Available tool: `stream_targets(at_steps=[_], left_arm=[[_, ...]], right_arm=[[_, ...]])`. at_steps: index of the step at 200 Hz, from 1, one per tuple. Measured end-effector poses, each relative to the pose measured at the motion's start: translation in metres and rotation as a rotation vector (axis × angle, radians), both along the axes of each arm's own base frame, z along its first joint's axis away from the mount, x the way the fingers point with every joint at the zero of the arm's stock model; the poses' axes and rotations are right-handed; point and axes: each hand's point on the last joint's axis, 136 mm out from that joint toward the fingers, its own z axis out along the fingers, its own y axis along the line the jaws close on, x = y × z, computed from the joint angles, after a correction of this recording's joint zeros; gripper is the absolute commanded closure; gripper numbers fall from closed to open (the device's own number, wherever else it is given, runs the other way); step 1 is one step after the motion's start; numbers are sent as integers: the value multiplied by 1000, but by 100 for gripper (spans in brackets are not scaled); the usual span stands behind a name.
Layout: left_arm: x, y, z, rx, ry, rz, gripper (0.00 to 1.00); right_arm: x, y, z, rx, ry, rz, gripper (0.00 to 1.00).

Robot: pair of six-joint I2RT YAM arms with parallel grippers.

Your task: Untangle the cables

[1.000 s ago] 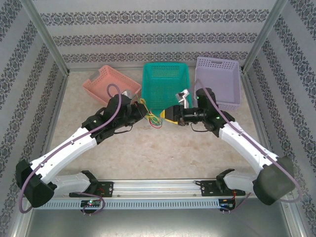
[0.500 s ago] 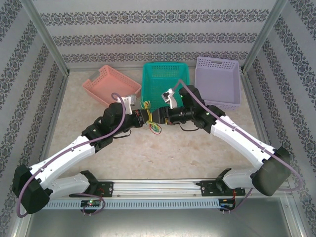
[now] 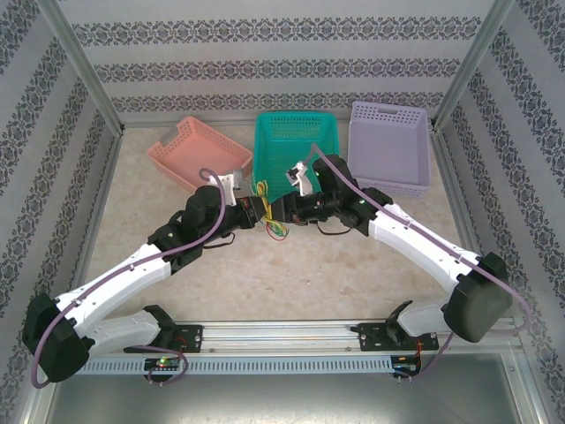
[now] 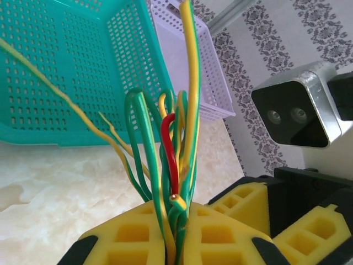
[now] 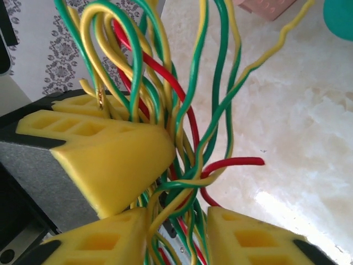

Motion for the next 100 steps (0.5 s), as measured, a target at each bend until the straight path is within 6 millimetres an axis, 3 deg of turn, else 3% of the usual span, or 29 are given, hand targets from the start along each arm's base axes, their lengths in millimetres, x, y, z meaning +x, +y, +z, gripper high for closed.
stream_targets(at_steps=[5, 45, 76, 100], left_arm=[[1, 1, -1, 3, 2, 6, 100], [-2, 6, -1, -31, 0, 40, 100], [-13, 20, 15, -111, -37, 86, 100], [-13, 32, 24, -153, -58, 148, 100]], right_arm=[[1, 0, -1, 0, 3, -2, 100], [2, -6, 3, 24, -33, -33, 100], [14, -41, 5, 33, -58, -159, 100], [14, -56, 6, 33, -62, -207, 100]])
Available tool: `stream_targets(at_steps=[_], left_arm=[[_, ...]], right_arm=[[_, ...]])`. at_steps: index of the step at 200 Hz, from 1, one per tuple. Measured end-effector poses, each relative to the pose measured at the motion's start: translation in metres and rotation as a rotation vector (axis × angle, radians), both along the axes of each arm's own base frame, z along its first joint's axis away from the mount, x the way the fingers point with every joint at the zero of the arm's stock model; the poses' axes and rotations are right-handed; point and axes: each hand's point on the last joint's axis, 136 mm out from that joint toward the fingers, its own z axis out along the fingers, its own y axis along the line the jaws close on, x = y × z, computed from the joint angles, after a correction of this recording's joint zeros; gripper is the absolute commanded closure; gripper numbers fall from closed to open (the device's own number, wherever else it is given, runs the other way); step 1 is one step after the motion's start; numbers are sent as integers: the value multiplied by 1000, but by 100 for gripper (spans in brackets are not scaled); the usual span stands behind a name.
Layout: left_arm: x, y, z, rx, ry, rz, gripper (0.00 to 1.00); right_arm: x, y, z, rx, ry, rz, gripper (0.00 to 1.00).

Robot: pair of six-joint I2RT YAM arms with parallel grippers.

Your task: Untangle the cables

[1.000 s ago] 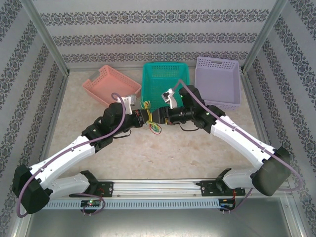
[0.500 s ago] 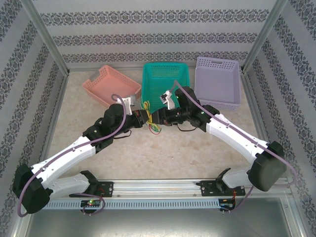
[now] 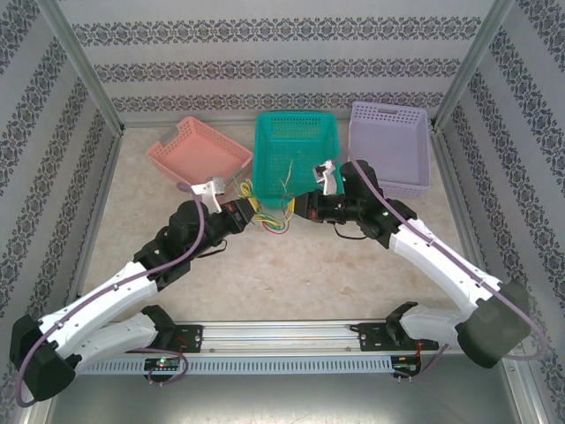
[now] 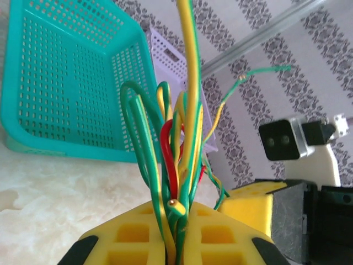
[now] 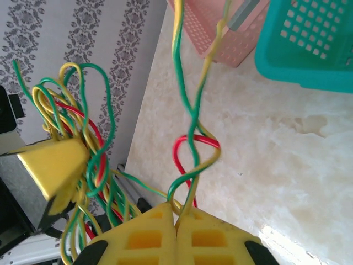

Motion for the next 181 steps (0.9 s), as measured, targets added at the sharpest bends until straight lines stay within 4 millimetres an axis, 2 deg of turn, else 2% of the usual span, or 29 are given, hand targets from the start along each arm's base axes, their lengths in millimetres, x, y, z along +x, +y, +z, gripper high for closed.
stream_targets(at_steps=[21, 56, 126, 146, 163, 181], left_arm=[[-1, 5, 3, -24, 0, 27, 100], [-7, 11, -1, -74, 28, 59, 100], [-9, 20, -24, -232, 198, 151, 100], [-8, 37, -34, -238, 255, 218, 100], [-4, 46, -33, -257, 278, 226, 100], [-1, 54, -34, -260, 304, 224, 100]], right_arm=[[-3, -11, -5, -4, 13, -39, 100], [-8, -25, -2, 23, 0, -96, 100], [-8, -31, -11, -21, -23, -107, 100], [-3, -54, -10, -65, -54, -184, 100], [3, -75, -5, -84, -84, -246, 100], [11, -96, -9, -121, -87, -302, 100]])
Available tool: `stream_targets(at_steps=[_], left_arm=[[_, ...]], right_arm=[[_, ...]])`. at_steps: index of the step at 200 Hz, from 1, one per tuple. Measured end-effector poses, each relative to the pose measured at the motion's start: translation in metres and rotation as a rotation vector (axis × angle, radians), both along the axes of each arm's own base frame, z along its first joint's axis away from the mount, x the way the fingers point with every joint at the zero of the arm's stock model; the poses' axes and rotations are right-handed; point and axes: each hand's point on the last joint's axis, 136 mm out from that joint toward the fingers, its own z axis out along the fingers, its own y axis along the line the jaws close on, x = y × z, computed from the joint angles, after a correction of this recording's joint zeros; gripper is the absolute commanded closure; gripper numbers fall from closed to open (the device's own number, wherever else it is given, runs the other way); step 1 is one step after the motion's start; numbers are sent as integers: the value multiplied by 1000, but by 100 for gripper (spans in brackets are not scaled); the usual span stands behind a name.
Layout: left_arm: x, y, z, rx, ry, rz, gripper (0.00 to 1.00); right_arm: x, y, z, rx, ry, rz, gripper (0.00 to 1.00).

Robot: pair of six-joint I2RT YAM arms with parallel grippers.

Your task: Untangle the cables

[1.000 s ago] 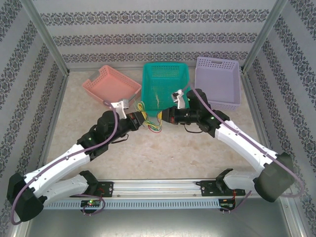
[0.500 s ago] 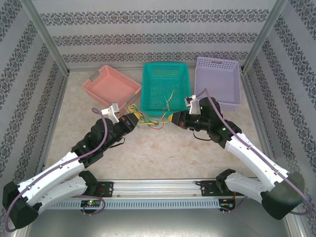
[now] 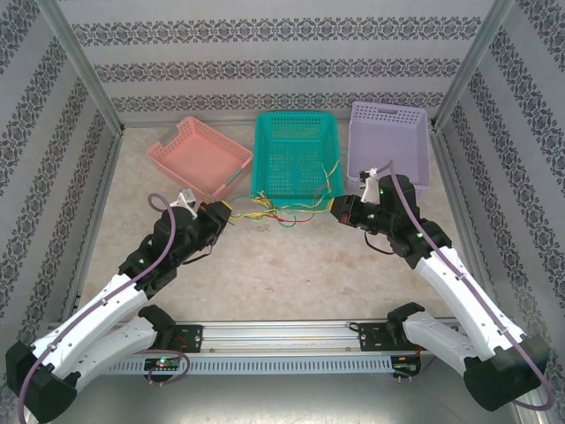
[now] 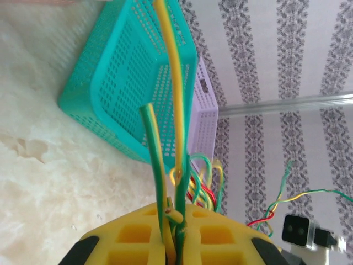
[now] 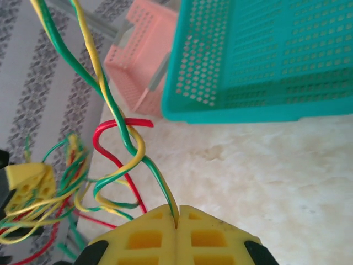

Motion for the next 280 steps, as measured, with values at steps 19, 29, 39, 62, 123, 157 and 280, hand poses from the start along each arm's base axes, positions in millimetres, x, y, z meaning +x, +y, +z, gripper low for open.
stream_targets(at_steps=[19, 29, 39, 62, 123, 157, 280], left_arm=[[-2, 0, -2, 39, 35, -42, 100], [-1, 3, 0, 63, 49, -50, 100], [1, 9, 4, 91, 61, -43, 100], [6, 41, 10, 173, 113, 46, 100], [5, 67, -8, 294, 263, 80, 100], [5, 70, -3, 346, 319, 77, 100], [-5, 83, -33, 437, 488, 92, 100]], right_arm=[[2, -6, -3, -28, 7, -1, 100], [3, -8, -1, -44, 2, 6, 100], [4, -10, 2, -65, -12, 7, 100], [12, -31, 6, -129, -34, -69, 100], [11, -56, -3, -207, -10, -138, 100], [11, -68, -2, -238, 0, -169, 100], [3, -75, -11, -270, 32, -186, 100]])
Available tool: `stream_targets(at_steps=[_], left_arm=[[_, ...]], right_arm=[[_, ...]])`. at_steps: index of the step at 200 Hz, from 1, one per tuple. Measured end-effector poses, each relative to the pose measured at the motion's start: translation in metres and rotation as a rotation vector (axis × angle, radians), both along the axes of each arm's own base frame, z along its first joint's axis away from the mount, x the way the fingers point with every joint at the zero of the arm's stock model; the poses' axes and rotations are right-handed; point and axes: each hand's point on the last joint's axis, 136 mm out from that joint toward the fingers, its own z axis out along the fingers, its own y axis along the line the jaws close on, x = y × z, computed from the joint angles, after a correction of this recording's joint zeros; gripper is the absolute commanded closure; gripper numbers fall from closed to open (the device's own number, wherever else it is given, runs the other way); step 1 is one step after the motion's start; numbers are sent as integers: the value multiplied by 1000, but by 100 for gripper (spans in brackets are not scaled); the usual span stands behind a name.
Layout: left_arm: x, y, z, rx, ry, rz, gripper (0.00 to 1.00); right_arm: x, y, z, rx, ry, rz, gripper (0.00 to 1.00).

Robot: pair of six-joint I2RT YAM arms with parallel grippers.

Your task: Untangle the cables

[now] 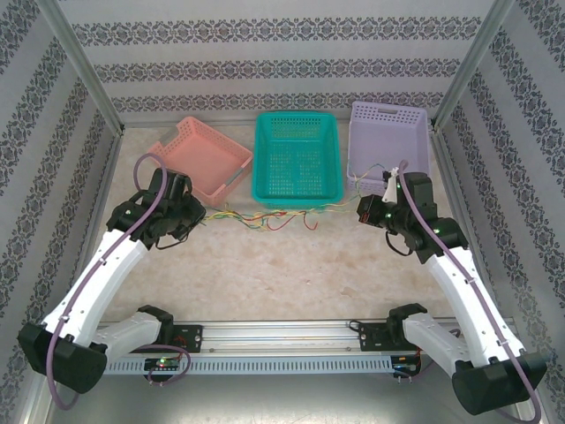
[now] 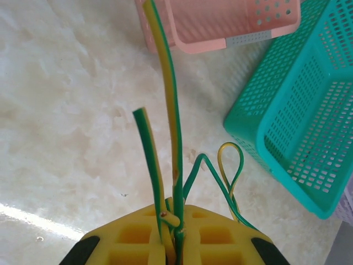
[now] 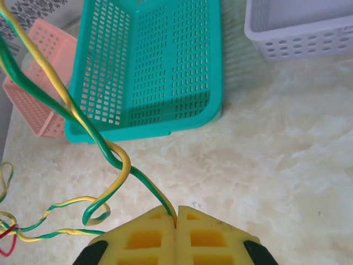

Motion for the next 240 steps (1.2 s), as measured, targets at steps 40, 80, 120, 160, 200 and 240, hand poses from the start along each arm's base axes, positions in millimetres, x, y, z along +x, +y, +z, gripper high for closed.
stream_targets(at_steps=[40, 80, 120, 160, 200, 240], left_arm=[[4, 10, -3, 8, 17, 37, 100], [6, 8, -10, -8, 47, 30, 100], [-18, 7, -60, -40, 187, 44, 100], [-65, 19, -125, -26, 365, 130, 65], [-65, 22, -137, -3, 402, 145, 37], [-34, -3, -89, -4, 267, 54, 37]], right_arm=[[5, -2, 2, 7, 6, -8, 100], [6, 0, -1, 23, 8, -6, 100], [-2, 15, -35, 46, 98, 48, 100], [-37, 36, -101, 16, 274, 75, 100], [-45, 21, -145, -25, 398, -47, 100], [-40, 18, -156, -51, 422, -80, 99]])
